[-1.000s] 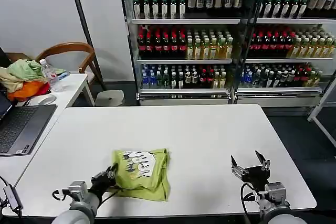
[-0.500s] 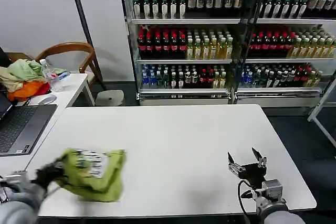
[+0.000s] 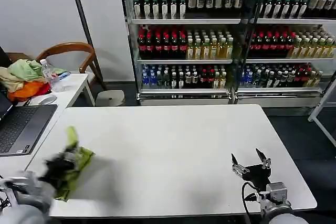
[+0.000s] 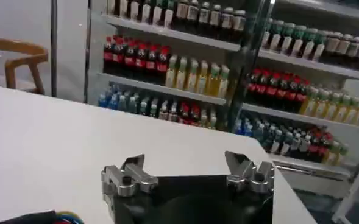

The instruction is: Fold and organize the clothes.

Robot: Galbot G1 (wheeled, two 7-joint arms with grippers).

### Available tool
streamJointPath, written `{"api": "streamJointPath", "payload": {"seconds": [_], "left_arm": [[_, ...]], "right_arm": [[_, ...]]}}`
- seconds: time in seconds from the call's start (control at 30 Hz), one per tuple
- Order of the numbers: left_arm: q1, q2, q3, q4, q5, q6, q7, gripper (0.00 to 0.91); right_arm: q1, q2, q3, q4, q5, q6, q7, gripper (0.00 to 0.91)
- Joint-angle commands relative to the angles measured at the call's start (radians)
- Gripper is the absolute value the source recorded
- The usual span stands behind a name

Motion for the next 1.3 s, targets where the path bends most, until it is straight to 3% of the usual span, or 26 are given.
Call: {"api": "streamJointPath", "payload": {"seconds": [0.03, 0.5, 0.53, 0.57, 0.6, 0.77, 0.93, 1.13, 1.3], "left_arm": [[-0.124, -0.243, 0.683, 0.096, 0.355, -0.084, 0.095, 0.040], [-0.303, -0.344, 0.706, 0.235, 0.327, -0.082, 0.056, 0.040], [-0.311, -0.349, 0.709, 0.246, 0.327, -0.083, 0.053, 0.111], [-0.323, -0.355, 0.715, 0.261, 0.328, -0.084, 0.044, 0.453], [-0.336, -0.366, 0.717, 0.277, 0.326, -0.085, 0.023, 0.907], [-0.365, -0.371, 0.708, 0.296, 0.264, -0.136, 0.001, 0.907], [-0.351, -0.318, 0.660, 0.196, 0.208, -0.162, 0.009, 0.907], [-0.267, -0.151, 0.451, 0.064, 0.222, -0.180, 0.020, 0.907], [-0.163, -0.016, 0.216, 0.061, 0.225, -0.217, 0.029, 0.907]], "right_arm": [[-0.033, -0.002, 0.043, 0.015, 0.000, 0.001, 0.000, 0.907], [-0.011, -0.008, 0.050, 0.012, 0.001, -0.010, 0.000, 0.907], [-0.011, -0.009, 0.051, 0.012, 0.002, -0.010, -0.001, 0.907], [-0.011, -0.010, 0.055, 0.011, 0.002, -0.009, -0.002, 0.907], [-0.009, -0.012, 0.057, 0.010, 0.002, -0.009, -0.002, 0.907], [0.005, -0.014, 0.054, 0.011, 0.003, -0.010, -0.005, 0.907], [0.047, -0.008, 0.017, -0.003, -0.001, -0.011, -0.005, 0.907], [0.132, 0.019, -0.114, -0.027, 0.060, -0.032, -0.001, 0.907], [0.275, 0.085, -0.301, -0.138, 0.128, -0.049, -0.009, 0.907]]}}
